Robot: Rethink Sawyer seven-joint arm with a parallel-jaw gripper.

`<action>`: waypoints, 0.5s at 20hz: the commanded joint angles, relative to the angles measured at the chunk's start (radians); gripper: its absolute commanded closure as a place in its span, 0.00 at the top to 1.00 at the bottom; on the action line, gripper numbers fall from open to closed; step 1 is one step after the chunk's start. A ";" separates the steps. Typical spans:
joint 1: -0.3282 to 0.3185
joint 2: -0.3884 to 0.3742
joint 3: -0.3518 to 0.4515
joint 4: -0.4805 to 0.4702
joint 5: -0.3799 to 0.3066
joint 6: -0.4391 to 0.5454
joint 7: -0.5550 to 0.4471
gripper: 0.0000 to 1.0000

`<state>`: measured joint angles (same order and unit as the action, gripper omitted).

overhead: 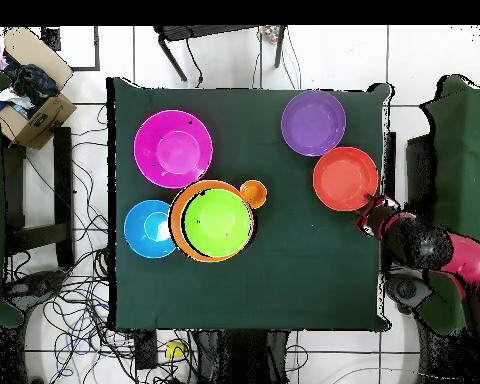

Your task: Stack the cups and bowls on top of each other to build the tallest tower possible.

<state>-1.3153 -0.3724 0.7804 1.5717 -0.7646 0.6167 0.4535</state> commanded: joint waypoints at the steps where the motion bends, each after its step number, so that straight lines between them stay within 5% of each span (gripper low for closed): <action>1: 0.046 -0.065 -0.050 0.047 -0.002 -0.029 0.116 1.00; 10: 0.040 -0.044 -0.041 0.066 0.000 -0.045 0.091 1.00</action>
<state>-1.3153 -0.4347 0.7787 1.5723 -0.7588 0.6167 0.4535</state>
